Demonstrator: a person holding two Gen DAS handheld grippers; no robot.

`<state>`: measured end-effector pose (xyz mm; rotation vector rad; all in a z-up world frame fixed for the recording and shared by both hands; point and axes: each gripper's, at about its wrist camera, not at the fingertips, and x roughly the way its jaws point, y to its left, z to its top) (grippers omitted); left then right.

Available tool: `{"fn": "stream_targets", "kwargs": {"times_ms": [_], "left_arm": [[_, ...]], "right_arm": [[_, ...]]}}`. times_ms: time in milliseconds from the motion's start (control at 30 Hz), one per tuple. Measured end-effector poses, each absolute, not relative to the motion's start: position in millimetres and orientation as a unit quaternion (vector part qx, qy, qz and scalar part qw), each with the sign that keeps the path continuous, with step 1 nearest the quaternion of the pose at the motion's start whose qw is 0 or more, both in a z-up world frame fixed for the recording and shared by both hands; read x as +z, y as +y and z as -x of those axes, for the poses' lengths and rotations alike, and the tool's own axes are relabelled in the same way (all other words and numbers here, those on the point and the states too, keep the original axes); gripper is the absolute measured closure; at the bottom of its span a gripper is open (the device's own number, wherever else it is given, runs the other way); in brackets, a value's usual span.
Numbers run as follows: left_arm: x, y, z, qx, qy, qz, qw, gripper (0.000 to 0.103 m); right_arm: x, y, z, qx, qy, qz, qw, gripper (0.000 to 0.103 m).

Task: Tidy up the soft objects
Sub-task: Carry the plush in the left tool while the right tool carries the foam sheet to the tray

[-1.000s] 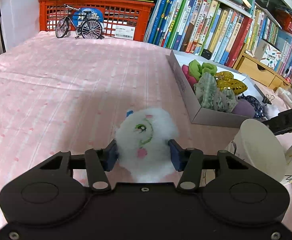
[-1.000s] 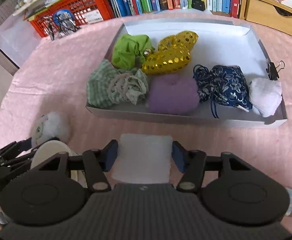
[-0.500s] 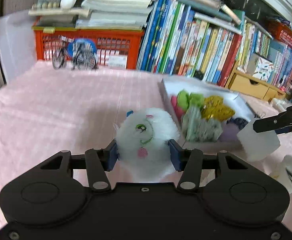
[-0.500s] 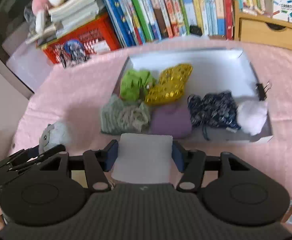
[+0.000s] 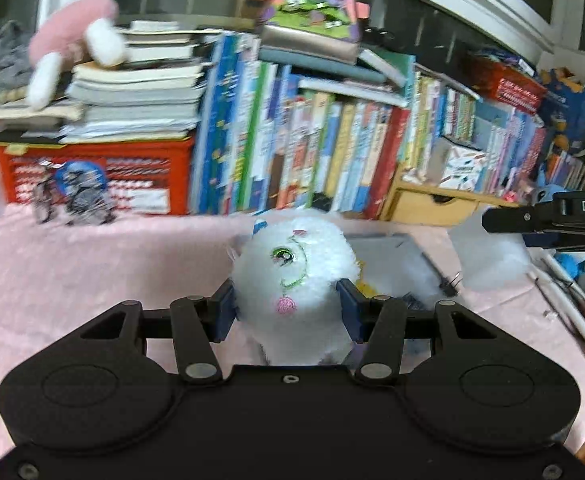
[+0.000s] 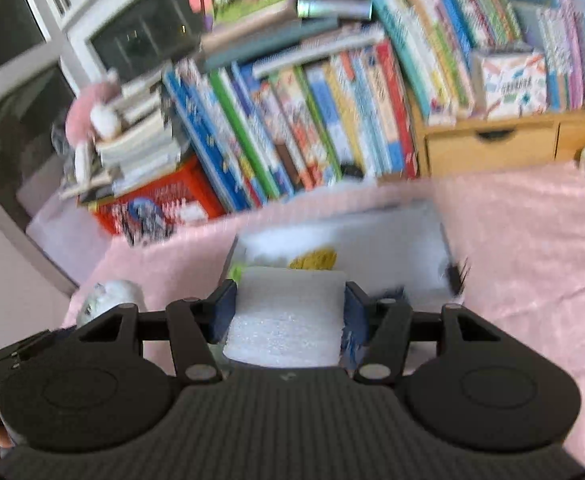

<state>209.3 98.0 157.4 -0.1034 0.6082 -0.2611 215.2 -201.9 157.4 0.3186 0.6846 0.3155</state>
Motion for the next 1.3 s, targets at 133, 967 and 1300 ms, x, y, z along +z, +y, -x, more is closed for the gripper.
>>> {"fn": "stream_targets", "kwargs": {"times_ms": [133,967,1300], "left_arm": [[161,76,-232,-0.148,0.307,0.052,0.939,0.053],[102,-58,-365,-0.188,0.444,0.054,0.875,0.053],[74,-69,-372,-0.179,0.470,0.018,0.864,0.052]], "right_arm": [[163,-214,-219,0.148,0.300,-0.152,0.930,0.042],[61,-295,-299,0.137,0.286,-0.232,0.920,0.042],[42,-279,-303,0.165,0.300,-0.187,0.921,0.042]]}}
